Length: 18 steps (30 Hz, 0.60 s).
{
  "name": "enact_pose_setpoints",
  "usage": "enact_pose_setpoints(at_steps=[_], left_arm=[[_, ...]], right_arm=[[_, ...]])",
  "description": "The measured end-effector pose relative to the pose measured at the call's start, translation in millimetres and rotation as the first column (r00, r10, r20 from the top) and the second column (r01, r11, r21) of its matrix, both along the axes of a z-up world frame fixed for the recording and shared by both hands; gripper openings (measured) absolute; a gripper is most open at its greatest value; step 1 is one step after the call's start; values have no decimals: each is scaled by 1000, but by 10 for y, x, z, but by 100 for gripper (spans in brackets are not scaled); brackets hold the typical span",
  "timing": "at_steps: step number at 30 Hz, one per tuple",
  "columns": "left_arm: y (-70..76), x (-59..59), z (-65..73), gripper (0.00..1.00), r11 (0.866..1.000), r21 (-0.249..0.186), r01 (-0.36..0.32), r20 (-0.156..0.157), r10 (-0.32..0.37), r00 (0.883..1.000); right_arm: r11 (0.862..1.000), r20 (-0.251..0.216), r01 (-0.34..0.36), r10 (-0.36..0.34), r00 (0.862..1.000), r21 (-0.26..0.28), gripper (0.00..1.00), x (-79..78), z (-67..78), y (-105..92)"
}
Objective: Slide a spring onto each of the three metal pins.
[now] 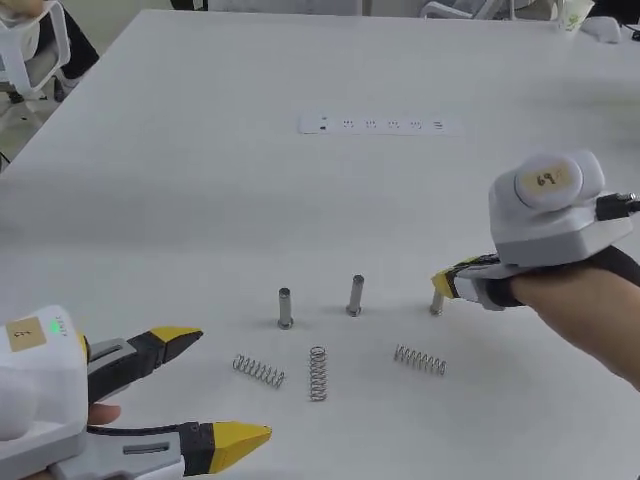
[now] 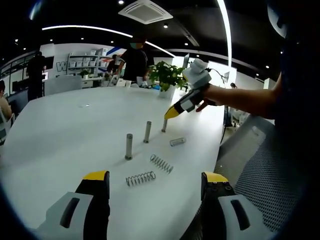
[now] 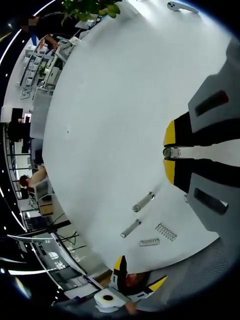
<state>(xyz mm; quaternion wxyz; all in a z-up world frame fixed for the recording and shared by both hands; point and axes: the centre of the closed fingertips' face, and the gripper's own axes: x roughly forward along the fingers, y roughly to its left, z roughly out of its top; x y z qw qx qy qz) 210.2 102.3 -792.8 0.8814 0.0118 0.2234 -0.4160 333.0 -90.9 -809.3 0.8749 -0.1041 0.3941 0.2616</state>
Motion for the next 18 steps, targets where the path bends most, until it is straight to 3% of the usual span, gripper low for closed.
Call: enact_pose_setpoints(at_steps=[18], left_arm=[[-1, 1, 0, 70, 1000, -3, 1, -3, -1, 1000]], right_arm=[[1000, 6, -28, 28, 1000, -7, 6, 29, 5, 36]])
